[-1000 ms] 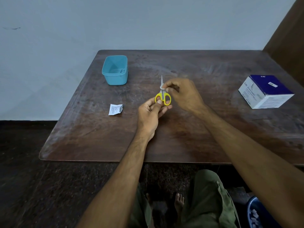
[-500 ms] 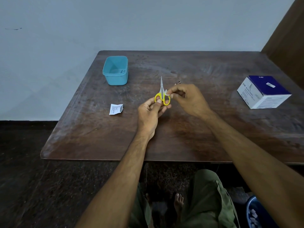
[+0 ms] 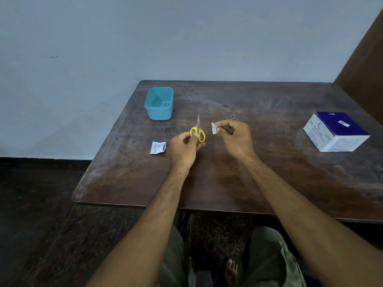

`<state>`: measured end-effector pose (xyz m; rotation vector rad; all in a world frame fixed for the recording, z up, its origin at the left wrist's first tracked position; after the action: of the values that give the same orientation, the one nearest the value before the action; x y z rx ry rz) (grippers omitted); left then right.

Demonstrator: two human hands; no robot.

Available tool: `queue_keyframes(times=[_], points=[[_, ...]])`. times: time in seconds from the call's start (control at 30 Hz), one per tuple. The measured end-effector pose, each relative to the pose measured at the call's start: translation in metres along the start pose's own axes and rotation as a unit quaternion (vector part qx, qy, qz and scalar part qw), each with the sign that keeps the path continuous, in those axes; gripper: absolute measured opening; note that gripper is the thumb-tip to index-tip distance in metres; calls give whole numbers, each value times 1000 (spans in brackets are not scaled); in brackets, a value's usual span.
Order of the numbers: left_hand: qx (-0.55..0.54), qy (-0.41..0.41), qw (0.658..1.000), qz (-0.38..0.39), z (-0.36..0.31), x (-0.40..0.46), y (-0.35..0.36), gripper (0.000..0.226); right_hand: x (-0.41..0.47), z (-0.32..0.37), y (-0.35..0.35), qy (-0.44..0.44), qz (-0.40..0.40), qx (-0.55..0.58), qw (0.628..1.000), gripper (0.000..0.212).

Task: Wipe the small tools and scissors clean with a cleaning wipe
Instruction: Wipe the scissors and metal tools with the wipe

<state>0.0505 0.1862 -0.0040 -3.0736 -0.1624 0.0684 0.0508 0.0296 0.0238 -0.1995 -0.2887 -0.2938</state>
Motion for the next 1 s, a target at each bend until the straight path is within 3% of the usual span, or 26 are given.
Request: queue_keyframes(times=[0.1, 0.2, 0.3, 0.43, 0.57, 0.73, 0.9, 1.0], points=[[72, 47, 995, -52, -16, 24, -28, 17, 3, 5, 13, -15, 19, -4, 1000, 21], [158, 91, 977, -110, -38, 58, -60, 32, 5, 9, 25, -21, 40, -2, 999, 20], [288, 102, 939, -158, -70, 84, -80, 43, 7, 8, 35, -23, 50, 4, 998, 23], [432, 77, 876, -201, -101, 115, -91, 35, 15, 7, 42, -21, 52, 6, 998, 24], [542, 75, 819, -171, -108, 135, -87, 24, 20, 4, 41, -21, 57, 9, 998, 21], [704, 115, 695, -88, -102, 150, -71, 20, 24, -2, 36, -25, 62, 8, 998, 20], [766, 104, 633, -44, -99, 156, -58, 27, 25, -11, 35, -20, 63, 6, 998, 20], [778, 98, 620, -32, -96, 161, -54, 29, 26, -16, 36, -16, 63, 3, 998, 24]])
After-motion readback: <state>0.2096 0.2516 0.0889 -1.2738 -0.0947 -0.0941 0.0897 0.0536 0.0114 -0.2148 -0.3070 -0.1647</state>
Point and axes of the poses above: each hand's wrist, its own x-axis towards the middle knuckle, its own y-axis out of the palm, z = x × y, the point moved 4 cm from there along x, towards the middle knuckle, and after that the axes turned 11 degrees about x, right-handed, at the moved point
